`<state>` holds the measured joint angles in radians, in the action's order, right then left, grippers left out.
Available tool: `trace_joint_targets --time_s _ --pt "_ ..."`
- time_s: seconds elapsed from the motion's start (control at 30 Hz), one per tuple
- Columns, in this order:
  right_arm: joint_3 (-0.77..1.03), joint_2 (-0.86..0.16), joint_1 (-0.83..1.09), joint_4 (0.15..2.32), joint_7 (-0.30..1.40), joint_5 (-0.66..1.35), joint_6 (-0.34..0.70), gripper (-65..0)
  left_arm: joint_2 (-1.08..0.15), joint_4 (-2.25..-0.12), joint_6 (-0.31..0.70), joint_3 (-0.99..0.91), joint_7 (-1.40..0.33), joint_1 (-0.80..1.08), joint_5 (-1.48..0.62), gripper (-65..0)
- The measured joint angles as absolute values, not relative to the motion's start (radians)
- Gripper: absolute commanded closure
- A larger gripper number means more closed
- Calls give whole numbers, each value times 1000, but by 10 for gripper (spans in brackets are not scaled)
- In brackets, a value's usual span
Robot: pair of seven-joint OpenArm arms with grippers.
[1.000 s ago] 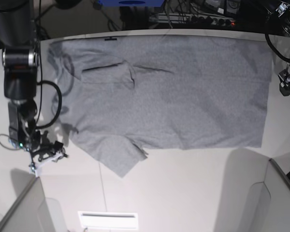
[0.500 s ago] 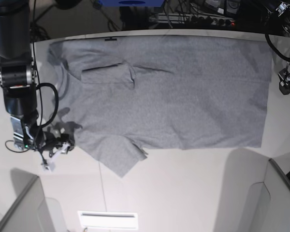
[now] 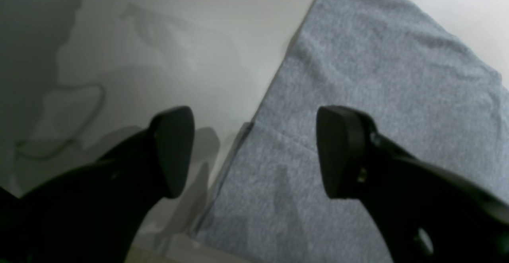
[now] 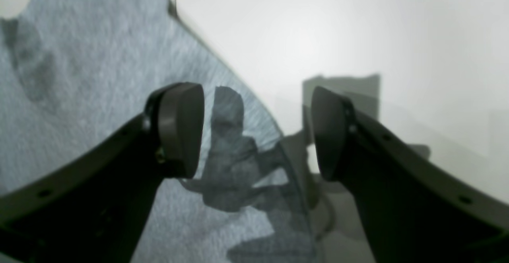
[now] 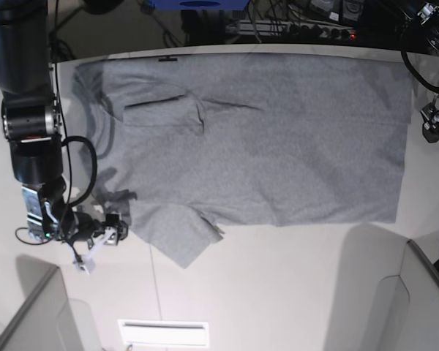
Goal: Fold the T-shirt properly
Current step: 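Move the right gripper to the hem corner beside the sleeve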
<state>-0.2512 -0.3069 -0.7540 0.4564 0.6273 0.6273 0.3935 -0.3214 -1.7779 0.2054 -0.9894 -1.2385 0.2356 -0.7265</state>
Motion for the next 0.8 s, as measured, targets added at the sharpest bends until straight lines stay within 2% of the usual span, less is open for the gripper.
trace_joint_targets --time_s 0.47,0.63,0.8 --pt "-257 -263 -736 405 553 631 393 -399 -322 -1778 205 -989 -1238 236 -727 -462" --pt "-248 -249 -739 405 542 485 397 -293 -322 -1778 205 -989 -1238 236 -727 -462" --pt "-247 -227 -742 405 531 445 393 -272 -323 -1778 205 -986 -1238 236 -727 -462"
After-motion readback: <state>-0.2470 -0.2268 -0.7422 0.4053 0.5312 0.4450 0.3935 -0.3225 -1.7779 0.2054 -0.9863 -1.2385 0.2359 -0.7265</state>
